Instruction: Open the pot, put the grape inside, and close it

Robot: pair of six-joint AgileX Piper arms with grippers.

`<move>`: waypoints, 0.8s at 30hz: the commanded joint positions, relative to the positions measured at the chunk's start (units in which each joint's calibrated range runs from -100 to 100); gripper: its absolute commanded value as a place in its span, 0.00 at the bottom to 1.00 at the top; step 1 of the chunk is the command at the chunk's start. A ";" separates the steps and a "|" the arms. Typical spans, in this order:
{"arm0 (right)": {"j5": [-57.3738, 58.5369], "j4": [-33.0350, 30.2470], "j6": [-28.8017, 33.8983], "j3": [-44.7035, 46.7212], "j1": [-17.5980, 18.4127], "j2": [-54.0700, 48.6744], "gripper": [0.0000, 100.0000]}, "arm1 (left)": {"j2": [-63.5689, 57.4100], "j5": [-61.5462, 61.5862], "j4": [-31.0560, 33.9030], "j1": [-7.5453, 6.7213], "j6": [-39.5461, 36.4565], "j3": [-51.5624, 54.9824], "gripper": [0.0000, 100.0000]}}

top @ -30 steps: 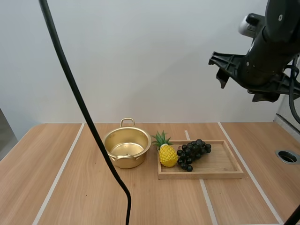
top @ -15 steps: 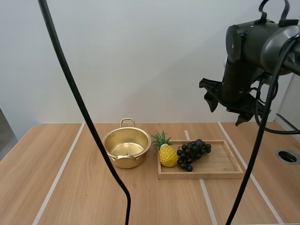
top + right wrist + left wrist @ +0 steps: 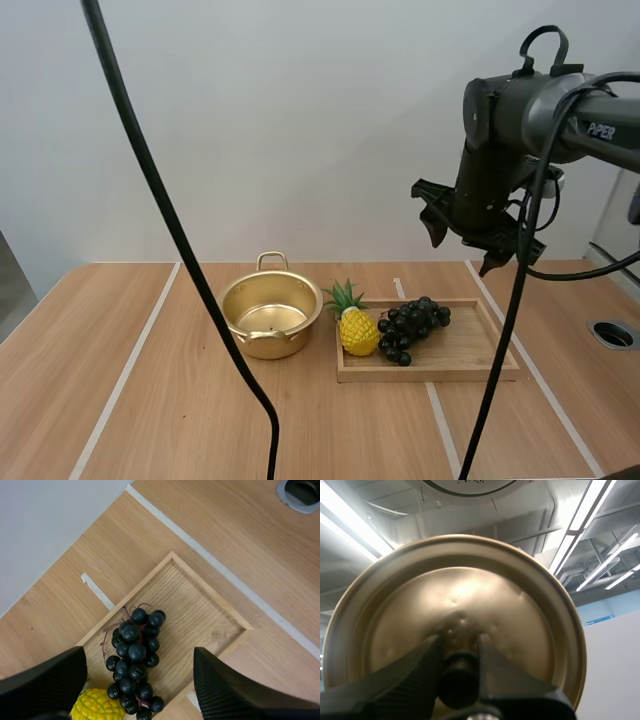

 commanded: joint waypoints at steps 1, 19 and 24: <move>1.61 3.10 0.15 0.09 -0.17 2.52 1.00 | -0.22 -2.47 0.61 0.12 -0.56 -0.17 0.00; 3.25 0.29 10.76 0.09 4.04 16.31 1.00 | -0.22 -2.47 0.61 0.12 -0.56 -0.17 0.00; -0.05 0.79 11.89 -0.06 4.29 19.44 1.00 | -0.22 -2.47 0.61 0.12 -0.56 -0.17 0.00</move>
